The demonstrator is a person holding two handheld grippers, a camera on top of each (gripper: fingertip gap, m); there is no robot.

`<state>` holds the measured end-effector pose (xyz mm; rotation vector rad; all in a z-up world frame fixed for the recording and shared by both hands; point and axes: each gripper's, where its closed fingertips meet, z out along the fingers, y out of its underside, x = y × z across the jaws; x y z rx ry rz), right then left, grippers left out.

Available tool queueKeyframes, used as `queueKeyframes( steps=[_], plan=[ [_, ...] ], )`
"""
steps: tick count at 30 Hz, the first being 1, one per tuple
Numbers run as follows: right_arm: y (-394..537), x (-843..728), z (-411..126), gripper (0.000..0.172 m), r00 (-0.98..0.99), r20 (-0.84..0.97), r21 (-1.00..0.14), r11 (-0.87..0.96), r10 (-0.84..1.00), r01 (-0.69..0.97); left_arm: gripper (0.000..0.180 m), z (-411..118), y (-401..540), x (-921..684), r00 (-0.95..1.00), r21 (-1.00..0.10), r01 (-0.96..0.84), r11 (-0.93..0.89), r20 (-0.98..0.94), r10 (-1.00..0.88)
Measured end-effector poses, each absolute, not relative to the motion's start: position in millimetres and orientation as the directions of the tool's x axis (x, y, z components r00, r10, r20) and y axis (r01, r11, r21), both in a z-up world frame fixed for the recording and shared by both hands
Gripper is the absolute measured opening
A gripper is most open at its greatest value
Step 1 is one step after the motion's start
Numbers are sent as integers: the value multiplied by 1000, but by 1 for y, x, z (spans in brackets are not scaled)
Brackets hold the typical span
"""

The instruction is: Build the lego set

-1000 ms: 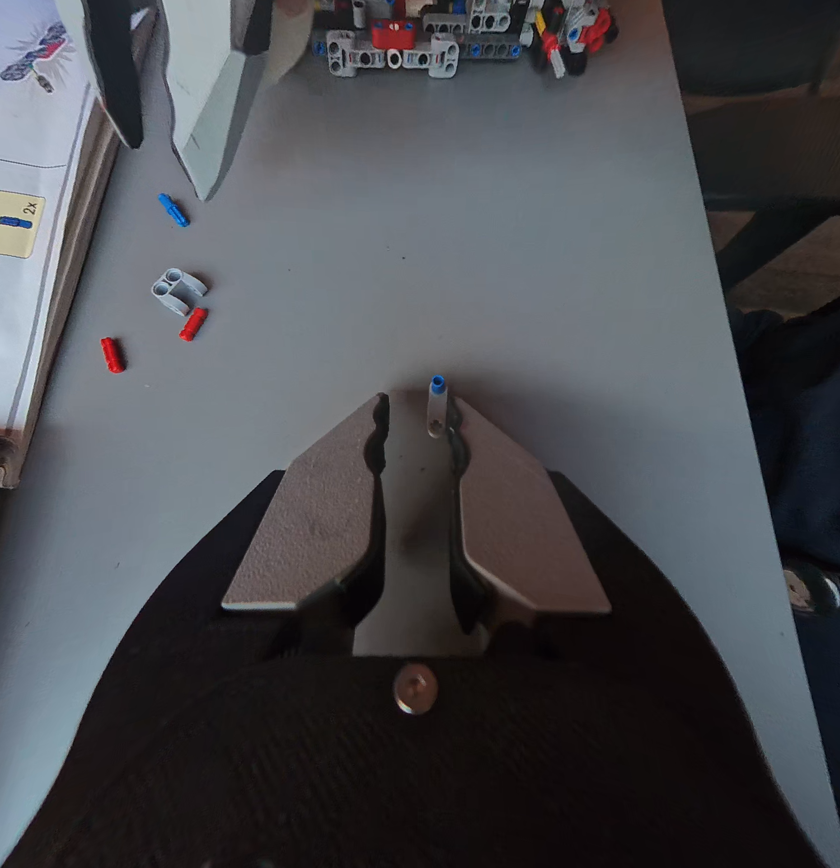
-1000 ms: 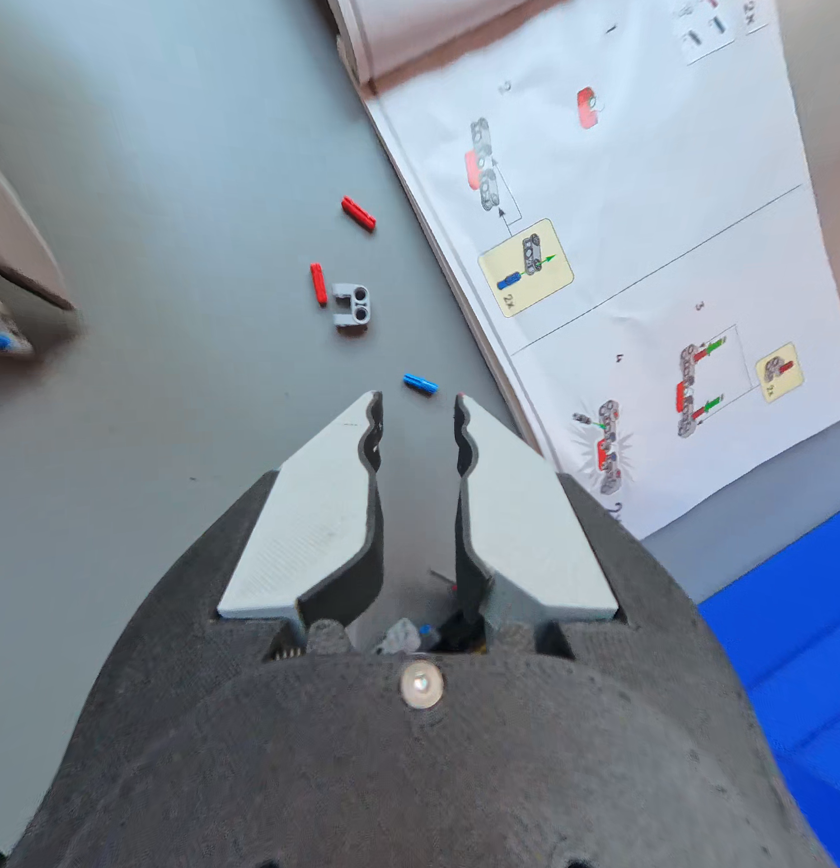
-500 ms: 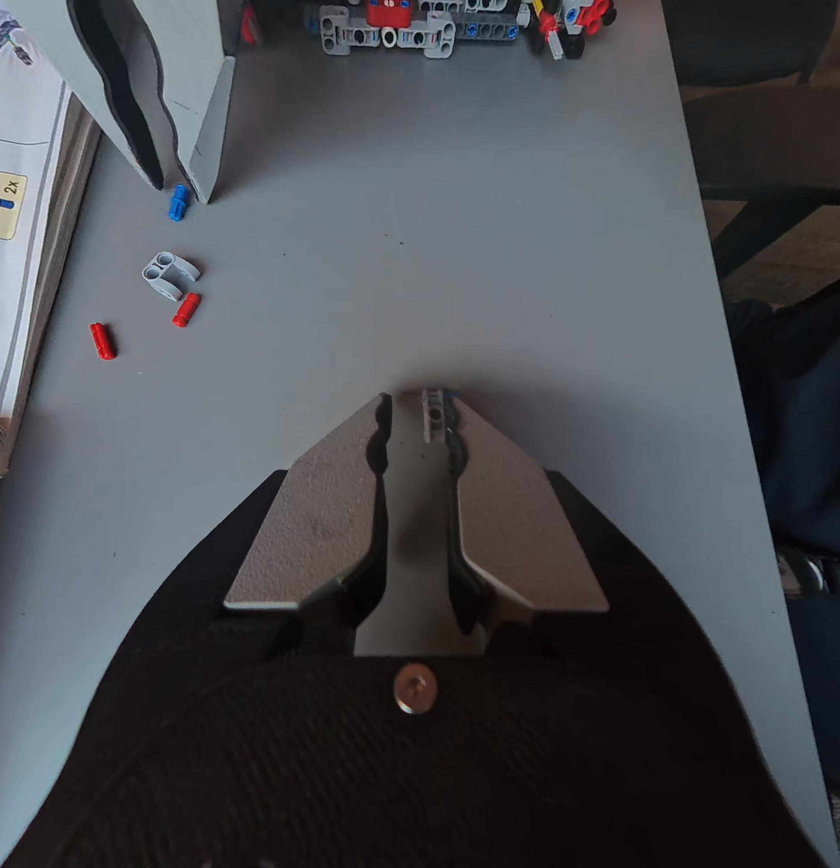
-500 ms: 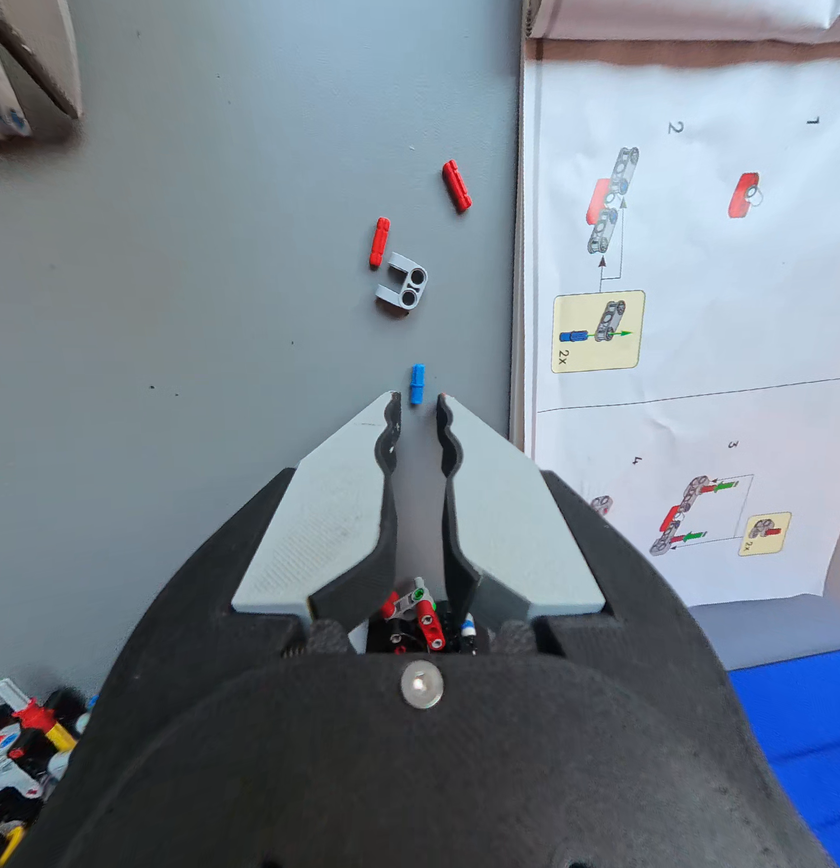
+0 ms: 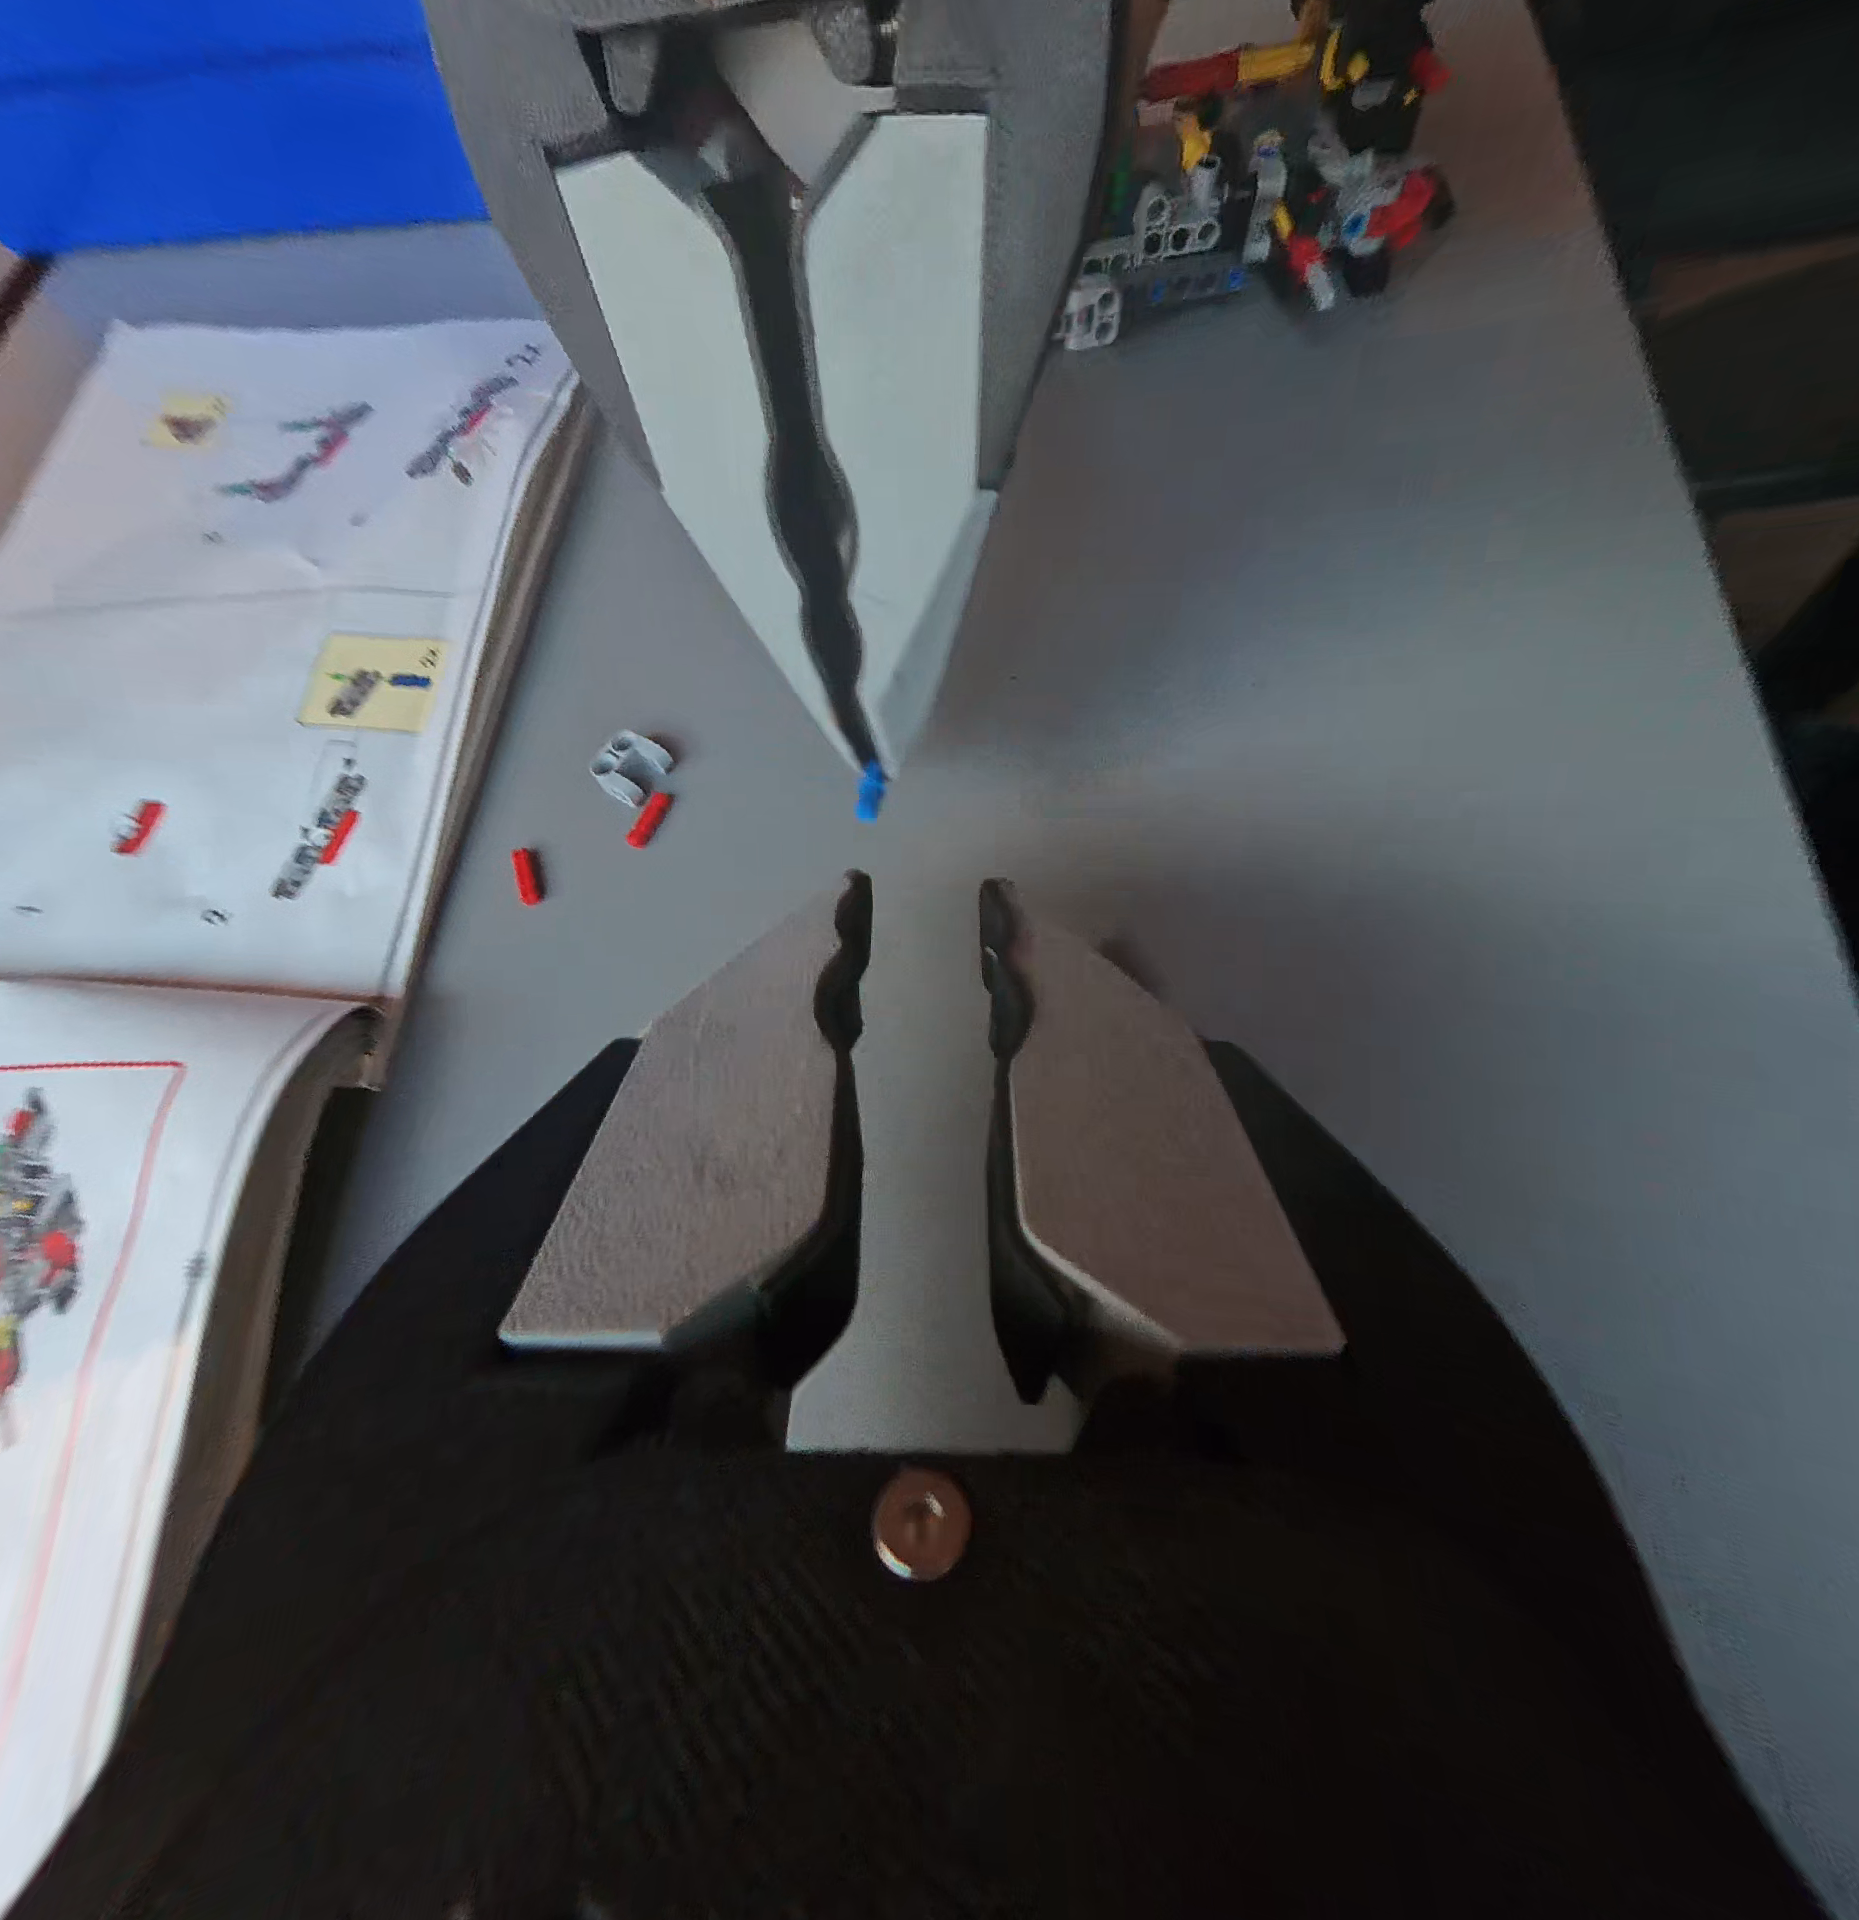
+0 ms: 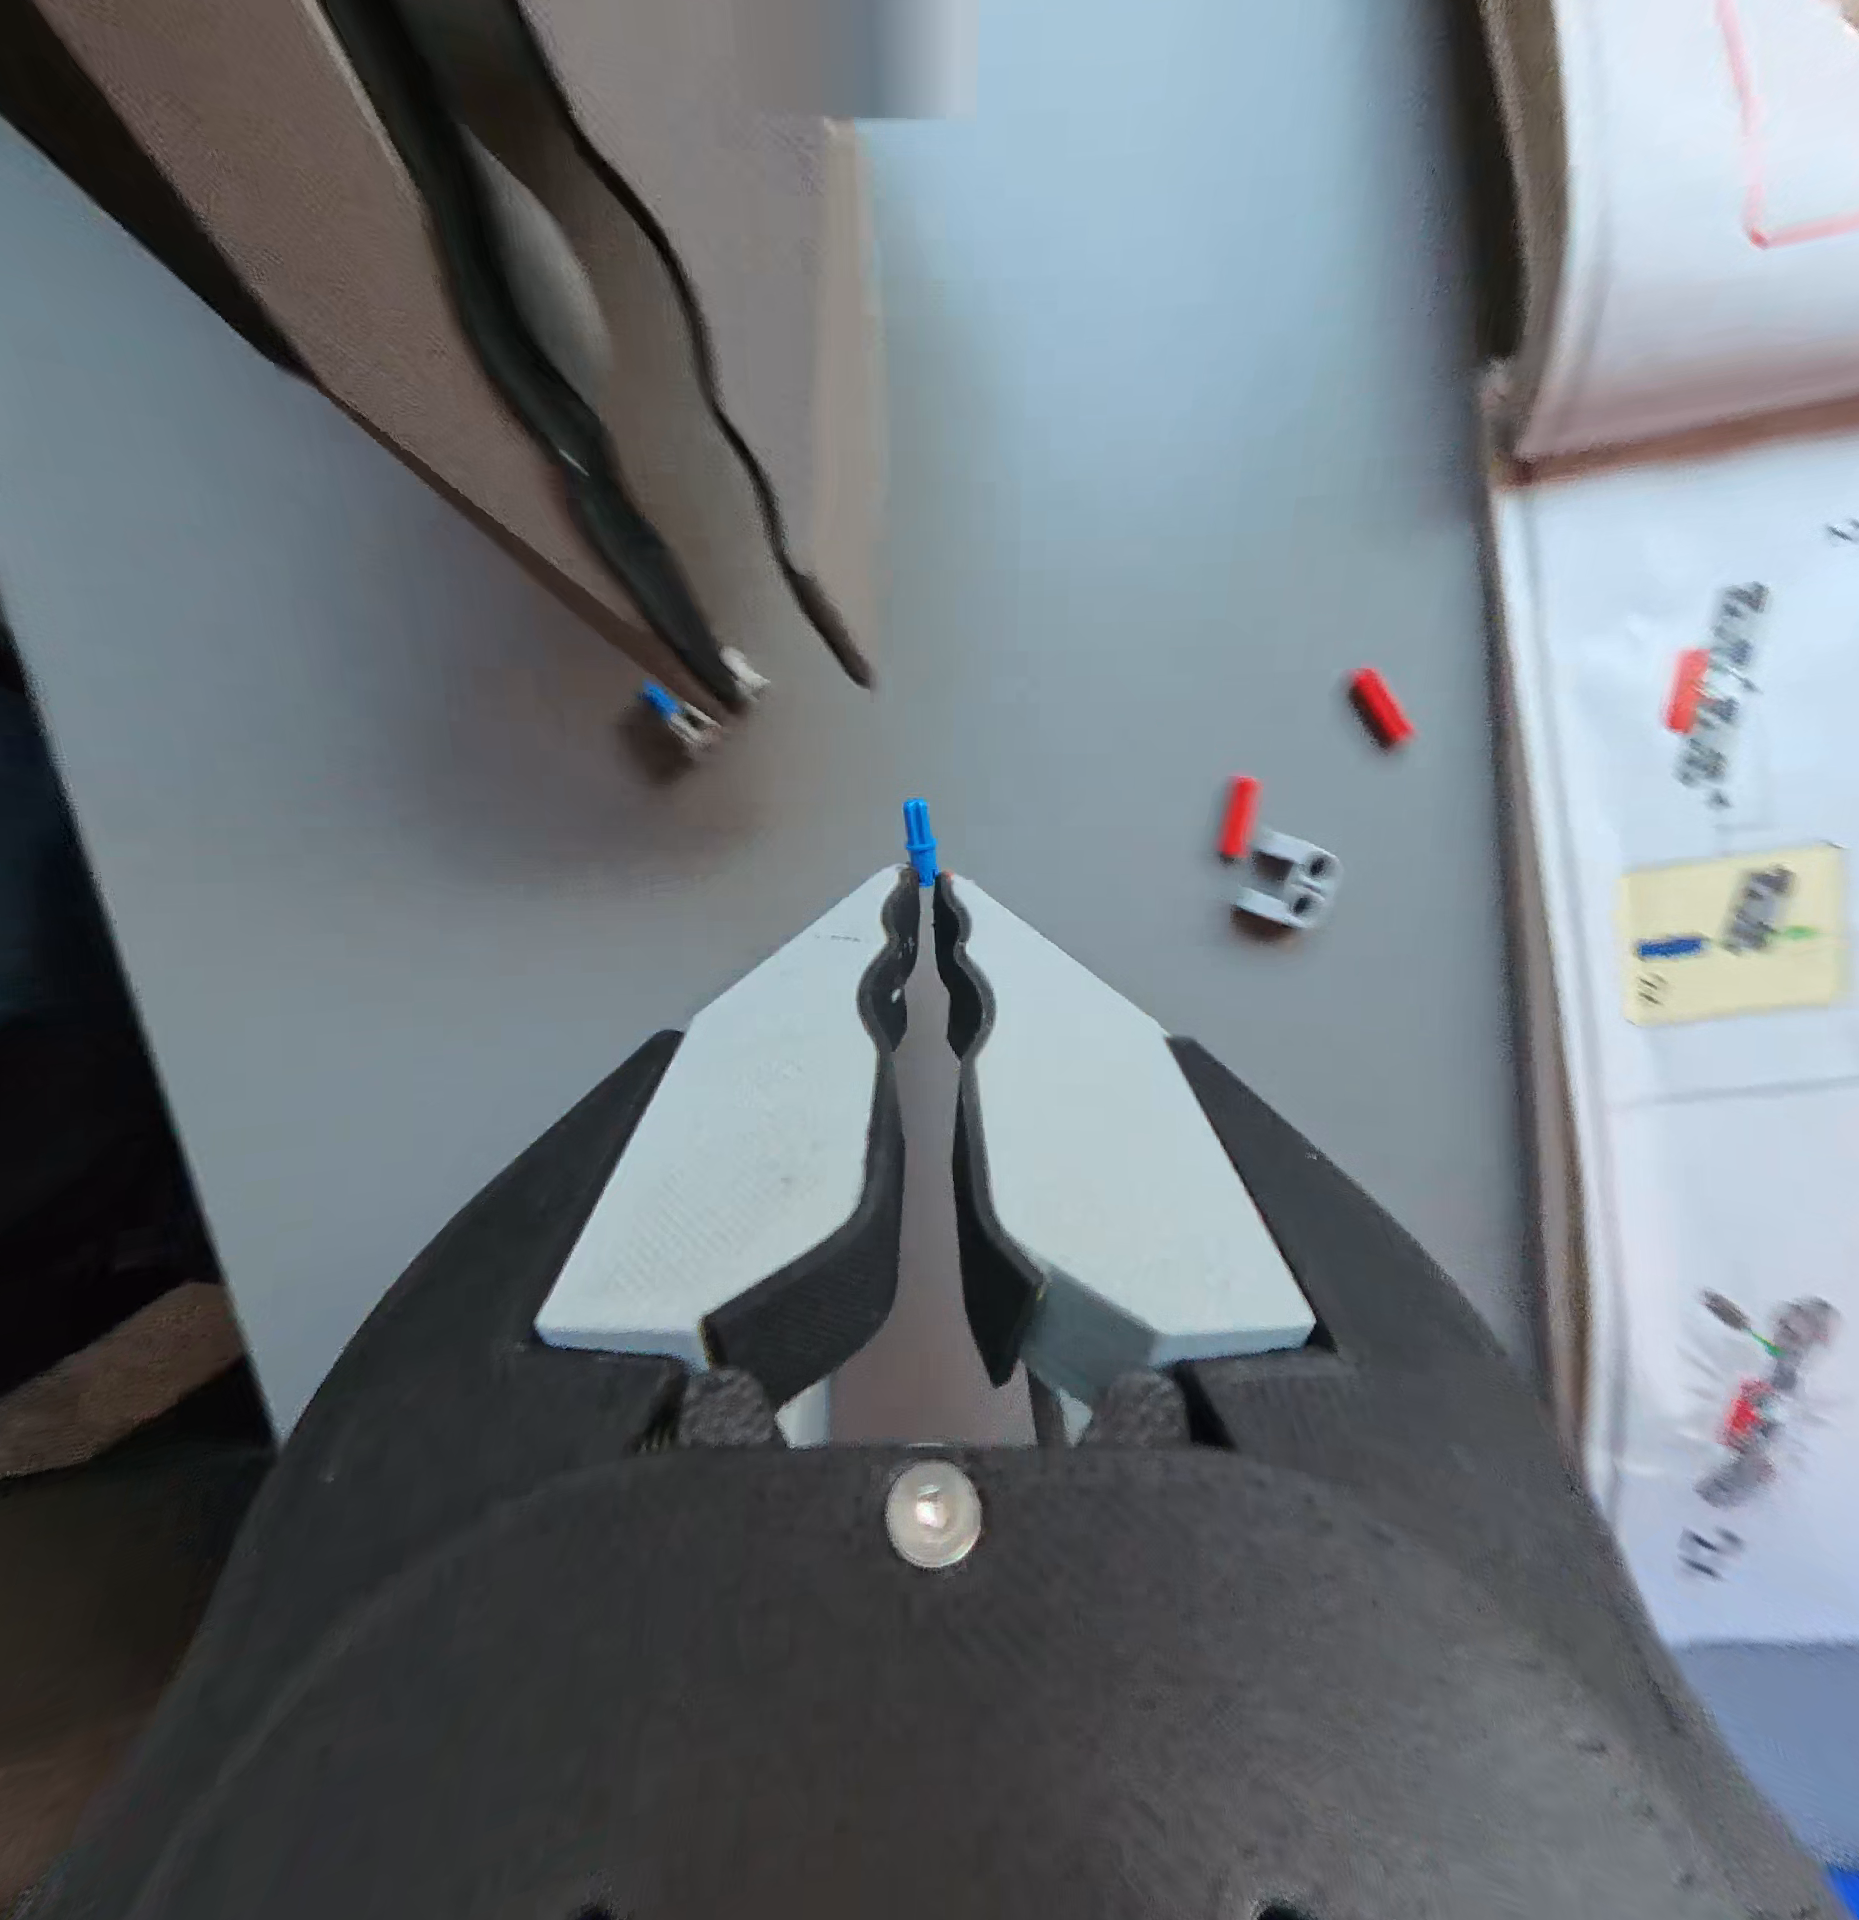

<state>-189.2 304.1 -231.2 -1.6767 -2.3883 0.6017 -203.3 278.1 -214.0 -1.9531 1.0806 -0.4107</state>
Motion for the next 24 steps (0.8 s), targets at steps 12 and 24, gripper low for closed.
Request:
queueKeyframes(
  steps=[12, 24],
  plan=[
    [263, -193, -222, 0, -358, -200, -482, 227, 912, 846, 2, -224, 269, -193, 475, -731, -670, -131, -286, -832],
    [263, -197, -224, 0, -306, -267, -548, 117, 914, 828, 2, -223, 268, -196, 491, -755, -635, -164, -230, -840]
  ],
)
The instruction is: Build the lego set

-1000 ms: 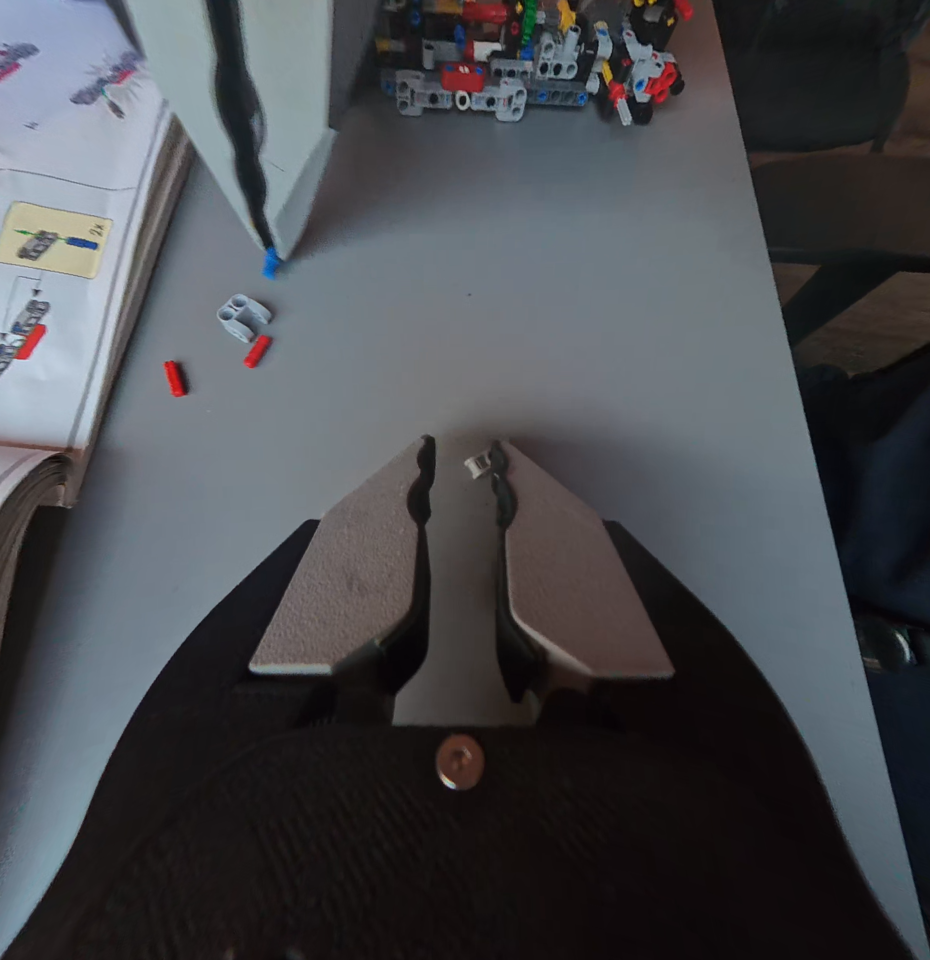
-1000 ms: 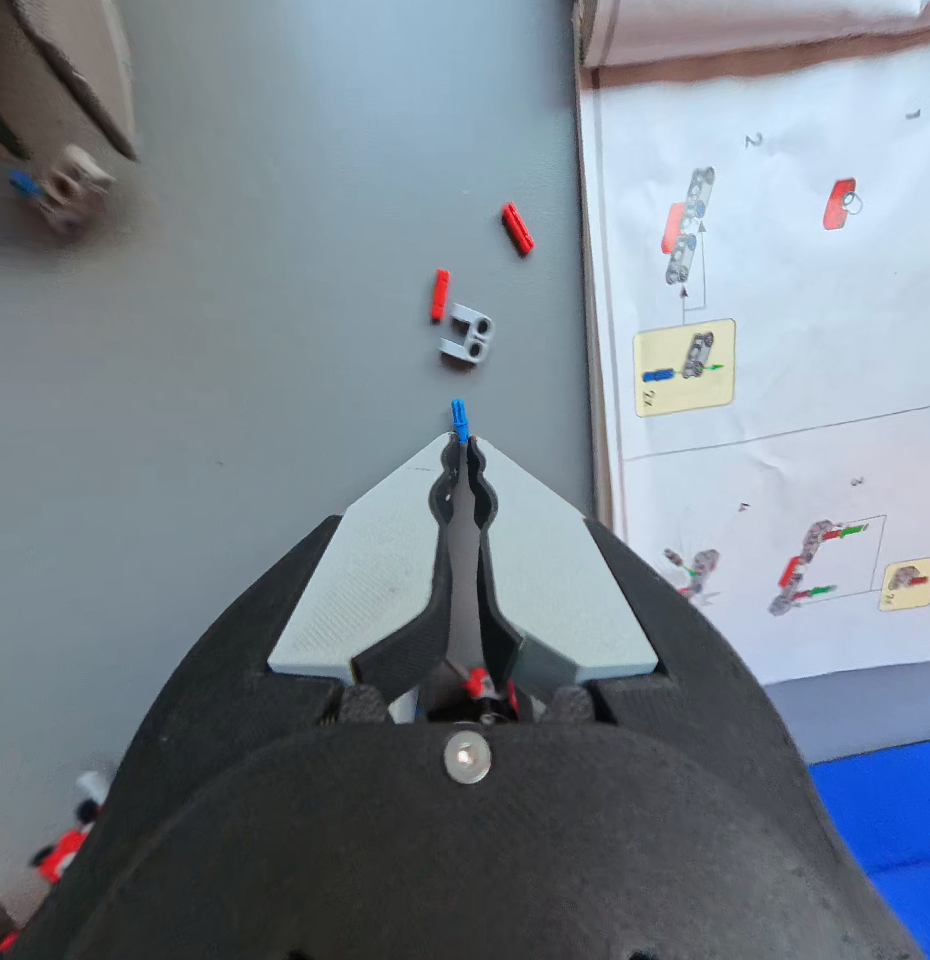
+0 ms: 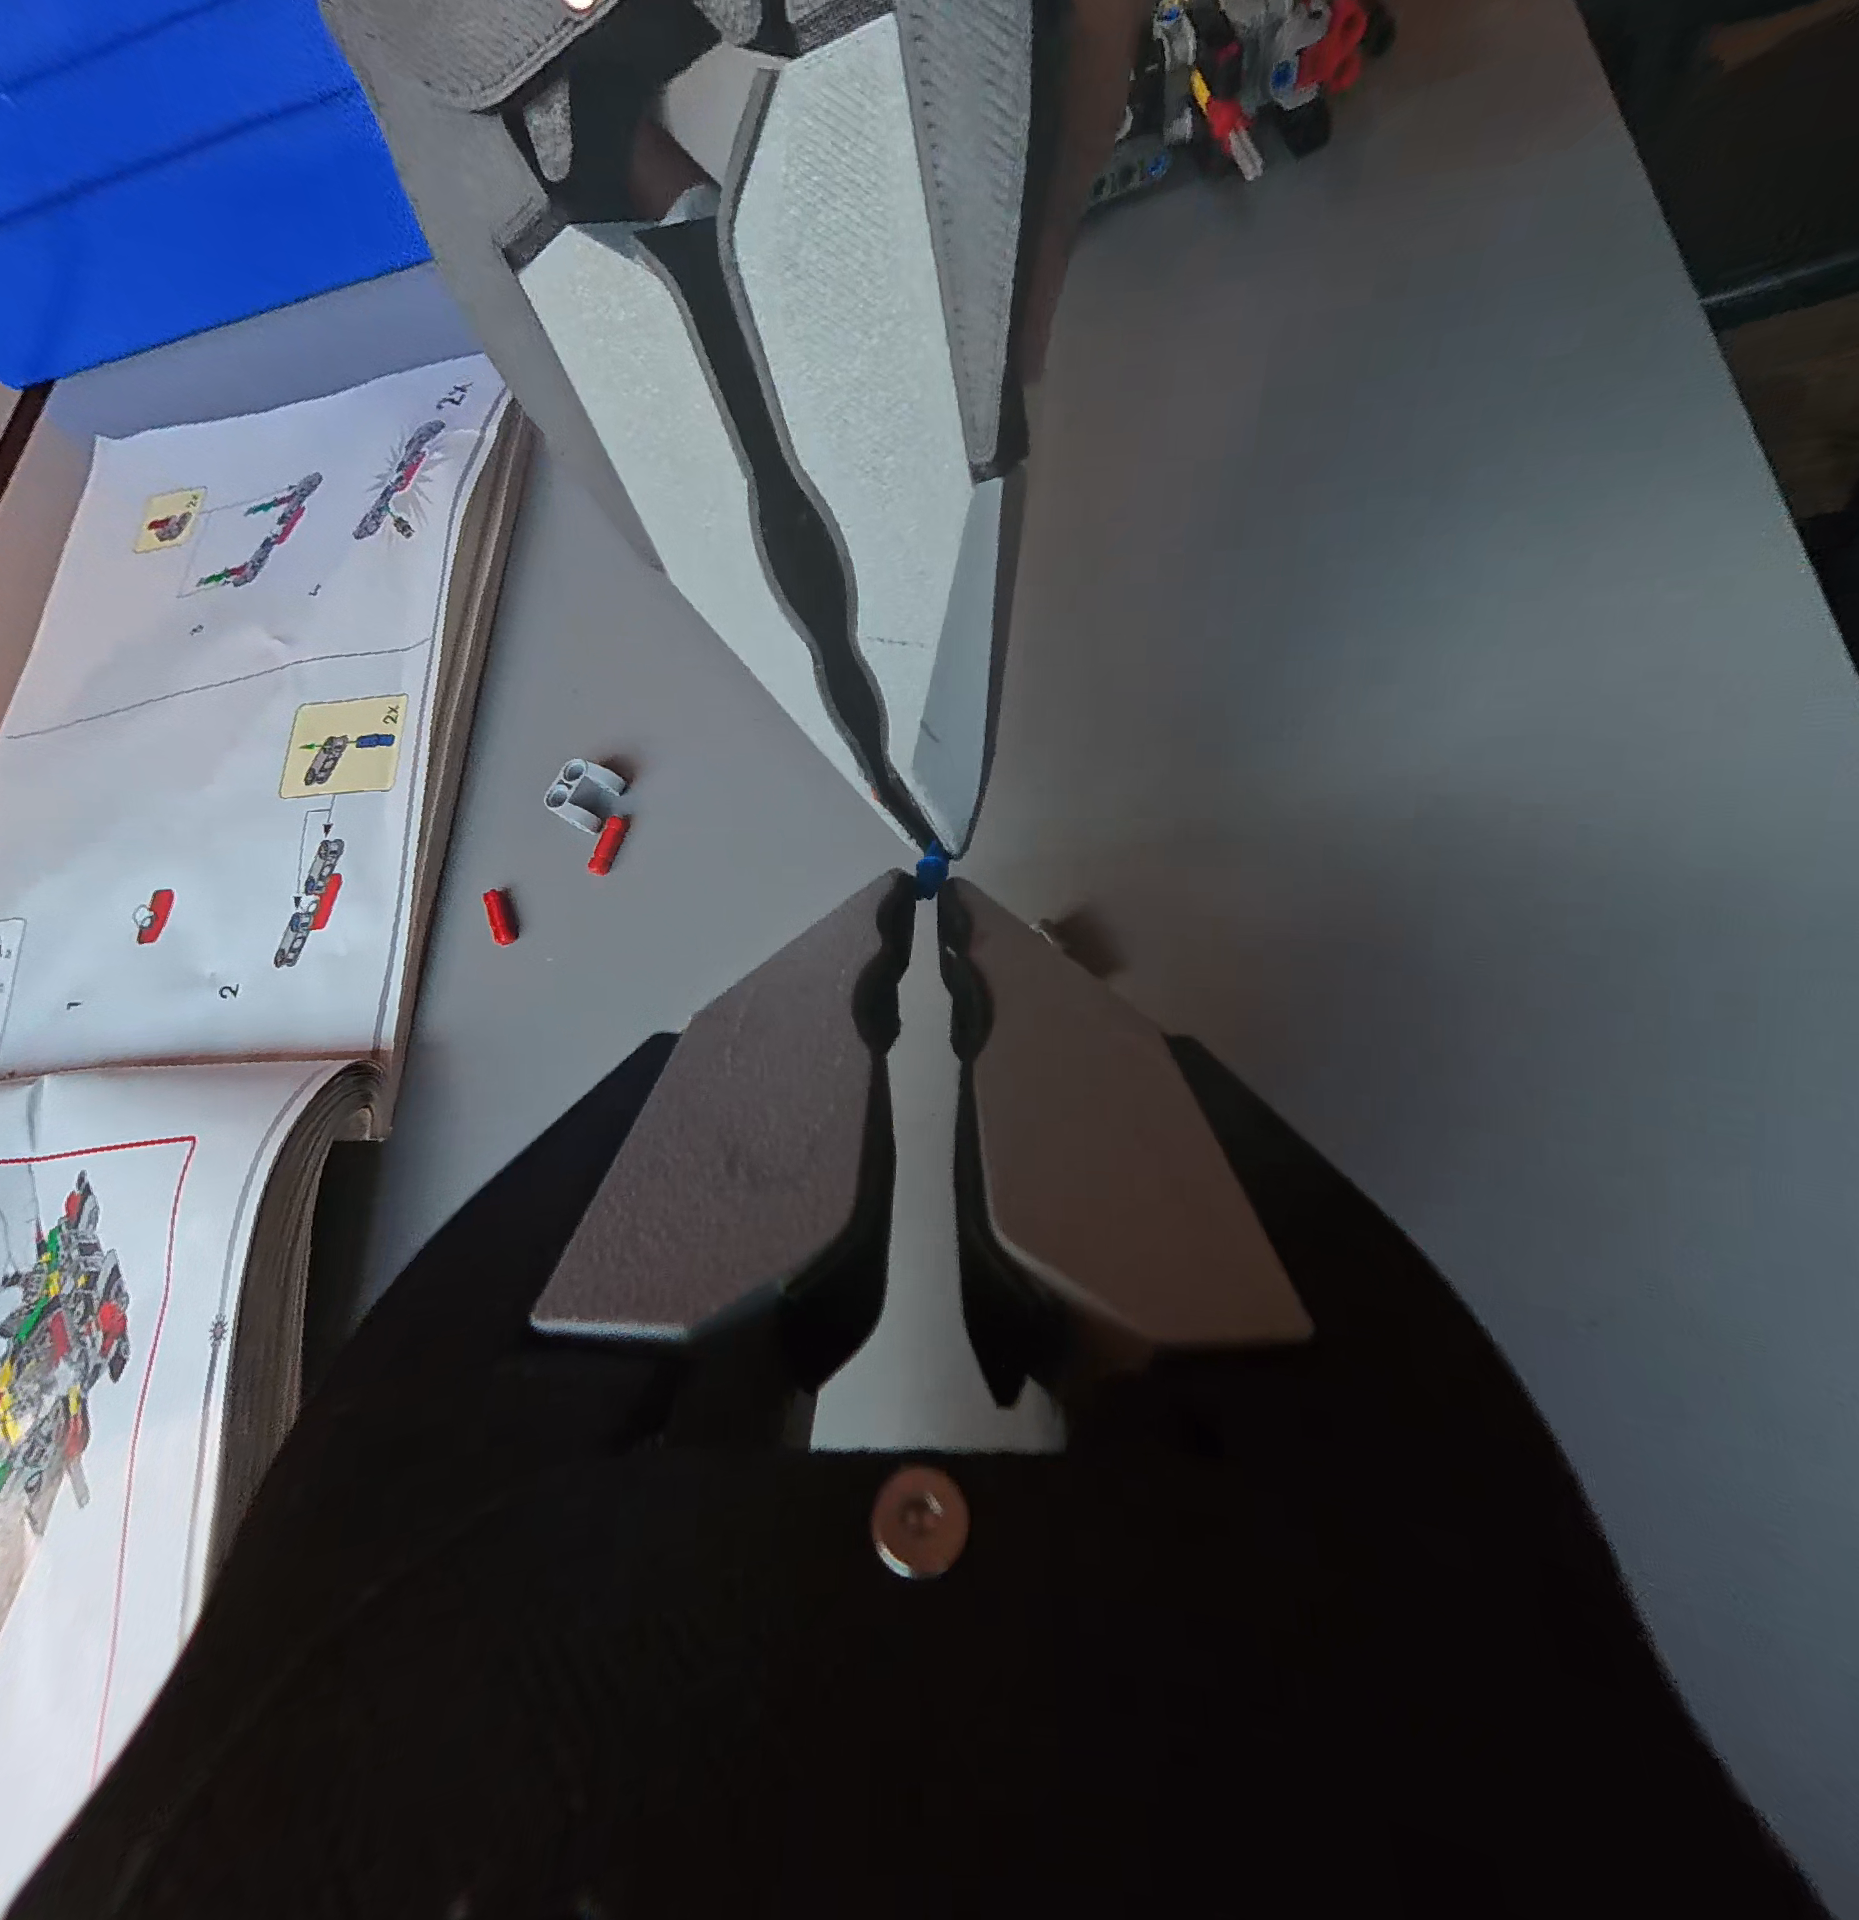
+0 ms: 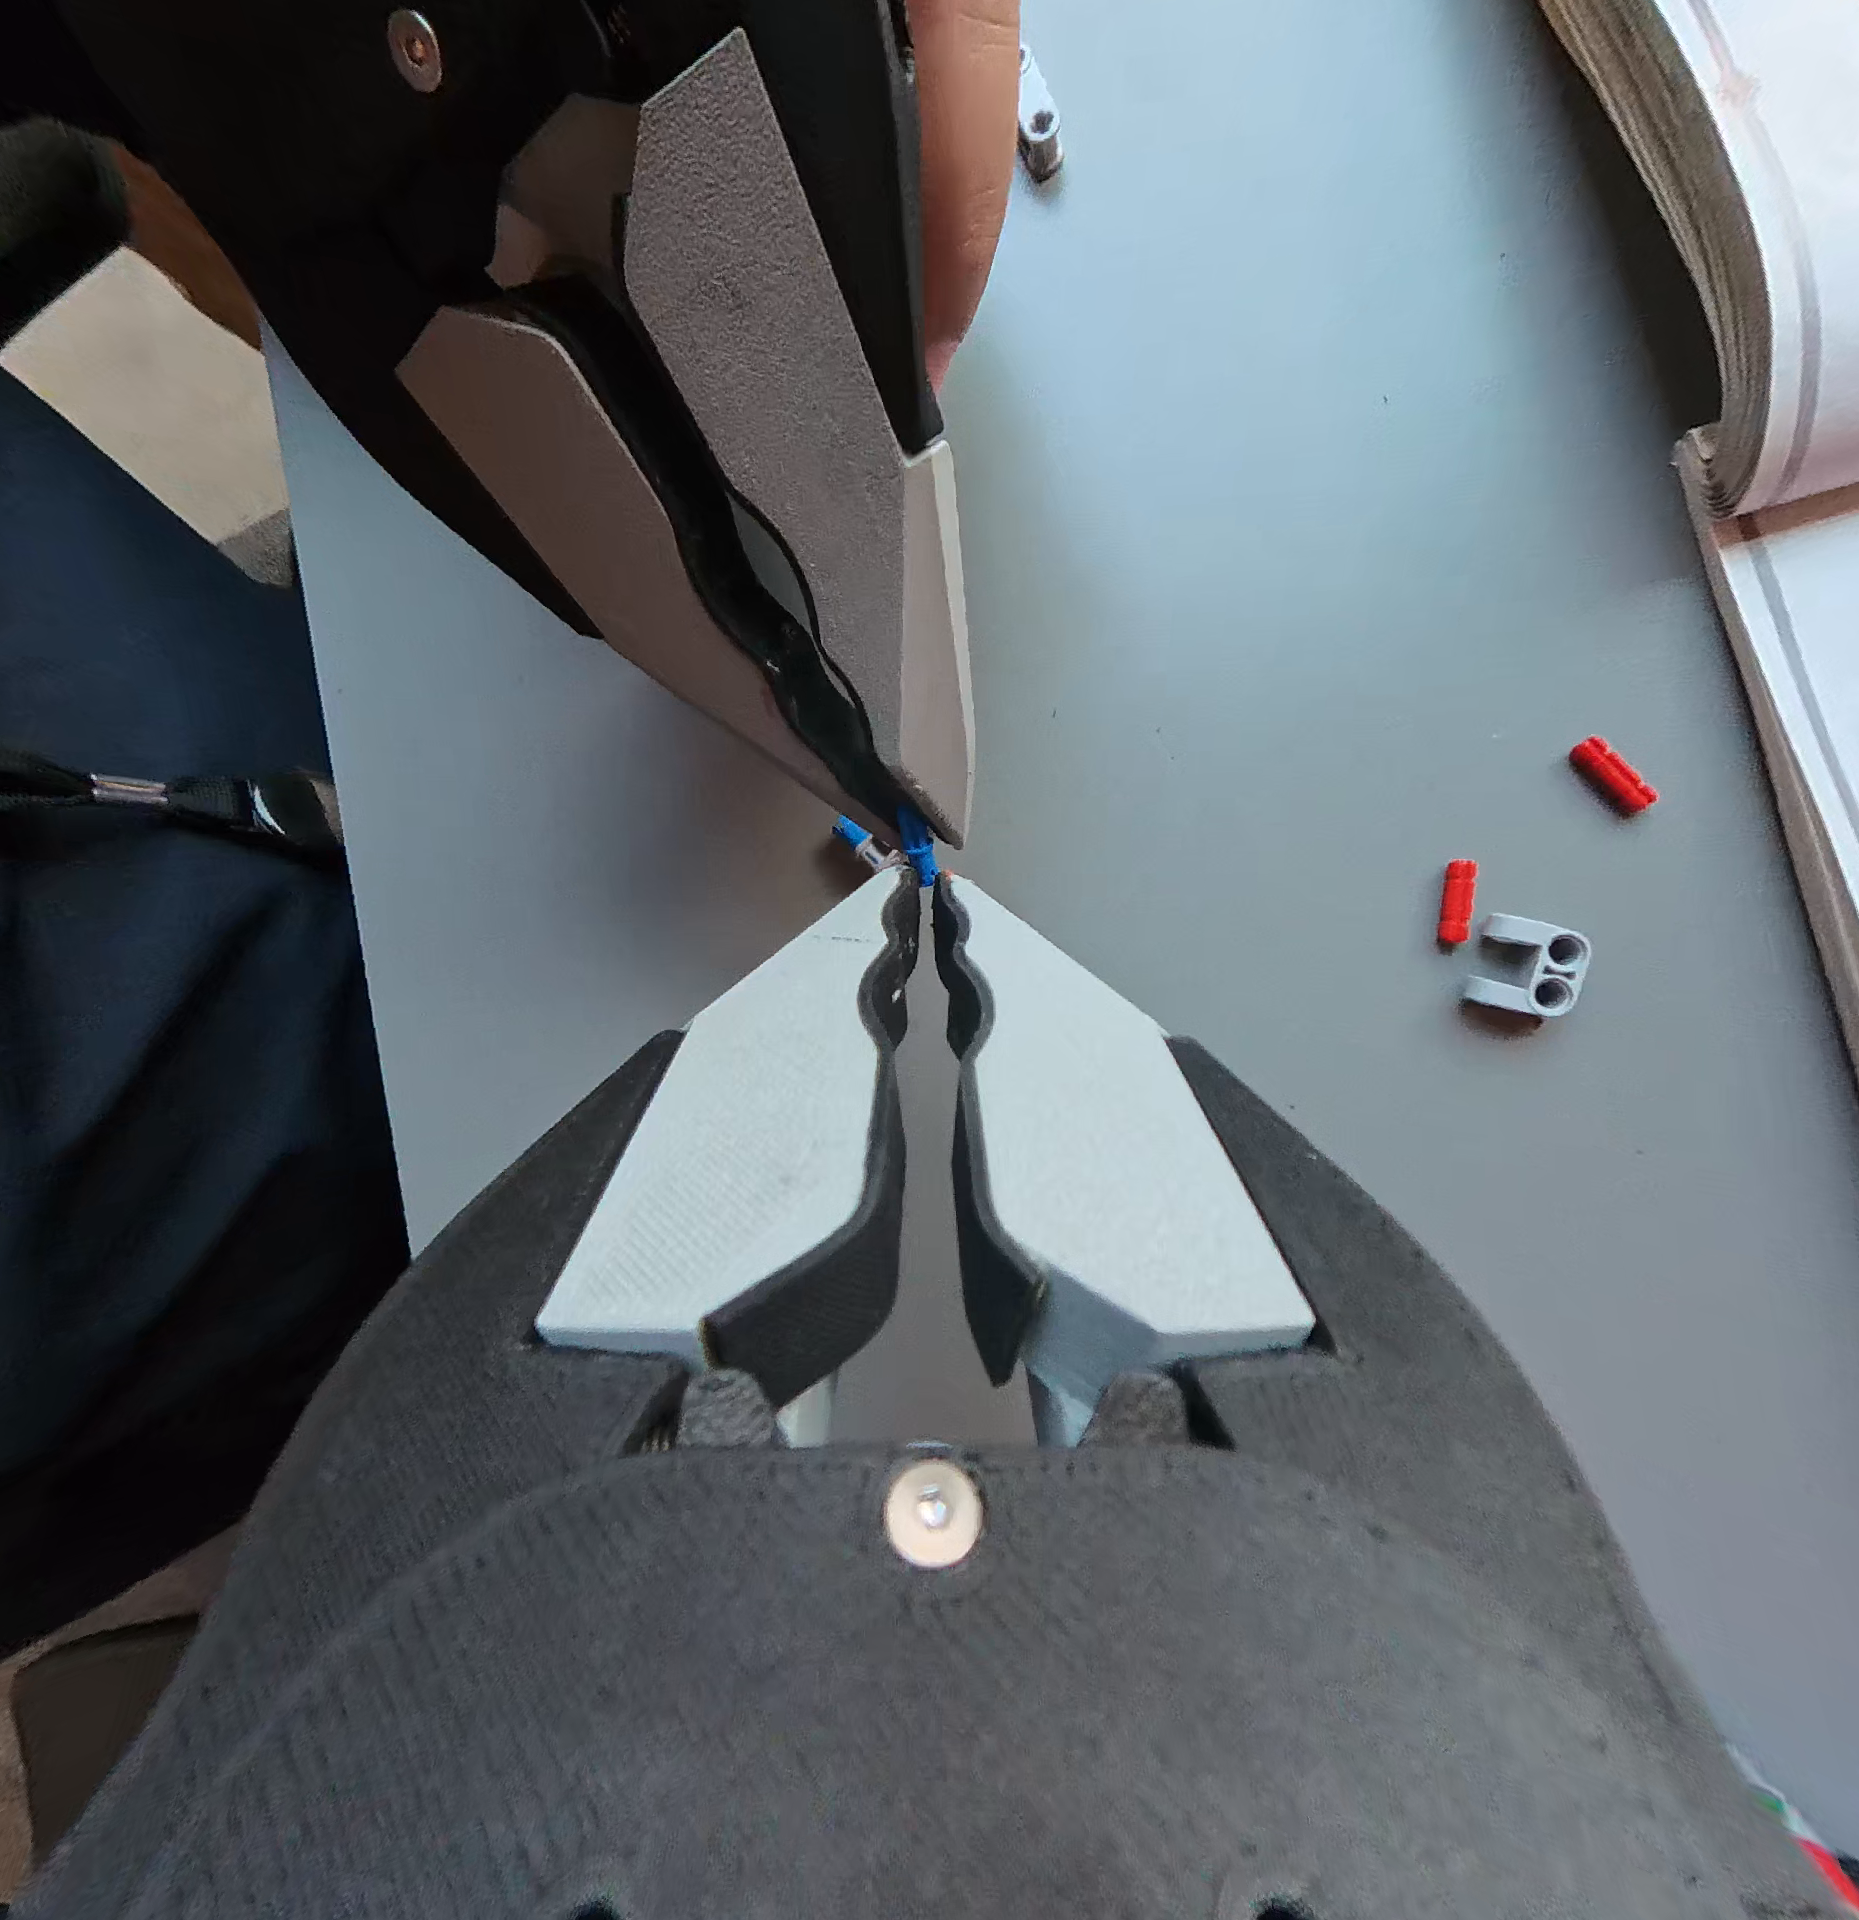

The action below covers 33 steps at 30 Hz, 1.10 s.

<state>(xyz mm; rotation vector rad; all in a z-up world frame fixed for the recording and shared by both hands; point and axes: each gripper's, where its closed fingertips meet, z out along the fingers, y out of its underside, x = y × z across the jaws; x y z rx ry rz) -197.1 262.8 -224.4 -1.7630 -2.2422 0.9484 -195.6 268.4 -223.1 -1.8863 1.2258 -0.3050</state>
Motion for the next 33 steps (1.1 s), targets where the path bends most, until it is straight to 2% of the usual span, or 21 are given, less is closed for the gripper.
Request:
queueKeyframes(
  steps=[16, 18, 22, 25, 28, 30, 33],
  plan=[
    [261, -197, -225, 0, -272, -352, -582, 18, 896, 813, 5, -216, 266, -195, 484, -785, -605, -134, -228, -845],
    [271, -191, -235, 0, -228, -283, -536, 44, 932, 843, 5, -218, 268, -203, 493, -766, -623, -157, -229, -839],
    [282, -179, -245, 0, -188, -168, -466, 90, 968, 880, 9, -218, 257, -206, 463, -773, -594, -222, -103, -880],
    [278, -173, -249, 0, -208, -153, -440, 121, 966, 890, 8, -226, 261, -211, 480, -752, -606, -259, -86, -873],
    [271, -176, -242, 4, -182, -167, -508, 73, 969, 858, 7, -236, 255, -210, 460, -732, -616, -292, -33, -887],
    [255, -186, -234, 21, -145, -206, -588, -4, 968, 809, 4, -244, 256, -211, 465, -704, -641, -304, -41, -885],
    [246, -200, -237, 27, -79, -120, -646, -17, 990, 763, 1, -248, 254, -208, 453, -693, -656, -298, -46, -891]
  ],
)
